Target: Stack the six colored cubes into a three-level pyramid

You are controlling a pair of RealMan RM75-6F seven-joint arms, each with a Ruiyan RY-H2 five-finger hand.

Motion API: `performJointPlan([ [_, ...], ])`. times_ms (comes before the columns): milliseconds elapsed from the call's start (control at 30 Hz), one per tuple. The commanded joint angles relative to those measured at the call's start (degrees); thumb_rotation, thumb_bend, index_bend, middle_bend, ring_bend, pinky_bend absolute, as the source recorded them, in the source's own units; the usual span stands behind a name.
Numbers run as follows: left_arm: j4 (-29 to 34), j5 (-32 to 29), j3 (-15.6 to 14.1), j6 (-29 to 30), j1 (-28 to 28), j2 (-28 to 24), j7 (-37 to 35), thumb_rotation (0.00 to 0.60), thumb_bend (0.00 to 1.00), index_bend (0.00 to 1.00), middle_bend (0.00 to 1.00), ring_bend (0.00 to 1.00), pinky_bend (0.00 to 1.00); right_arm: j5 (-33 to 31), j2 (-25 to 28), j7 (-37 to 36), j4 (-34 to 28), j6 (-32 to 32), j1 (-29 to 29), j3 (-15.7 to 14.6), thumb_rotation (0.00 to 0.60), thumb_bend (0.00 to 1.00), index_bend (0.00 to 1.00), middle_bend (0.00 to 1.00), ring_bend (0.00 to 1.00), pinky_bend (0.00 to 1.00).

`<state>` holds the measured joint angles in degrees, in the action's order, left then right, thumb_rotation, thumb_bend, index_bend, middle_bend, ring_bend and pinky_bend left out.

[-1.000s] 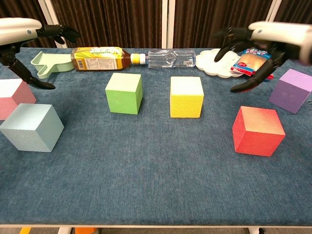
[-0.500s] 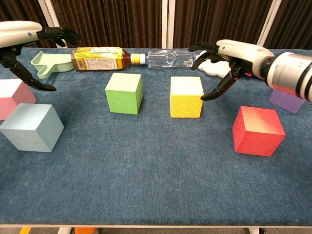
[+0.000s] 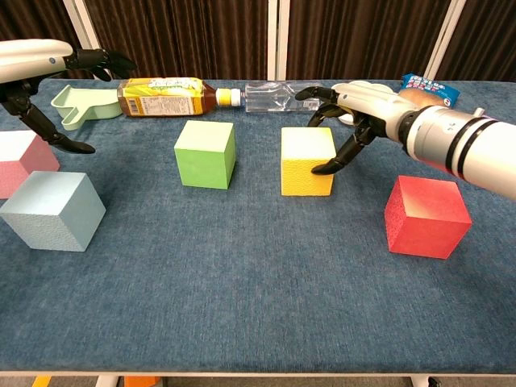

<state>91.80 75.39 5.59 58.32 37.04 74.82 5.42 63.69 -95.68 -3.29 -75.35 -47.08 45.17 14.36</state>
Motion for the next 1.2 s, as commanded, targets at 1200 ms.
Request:
performJointPlan([
  [1200,-5.18,-0.09,3.23,-10.53,7.67,1.93,-2.72,0.600,0.13,0.12,0.09,0.11,0.05,0.74,13.40,-1.19,-16.28,-4.14,-3.61,3.86,0.600,0.07,0.00,0.02,0.00,0.00],
])
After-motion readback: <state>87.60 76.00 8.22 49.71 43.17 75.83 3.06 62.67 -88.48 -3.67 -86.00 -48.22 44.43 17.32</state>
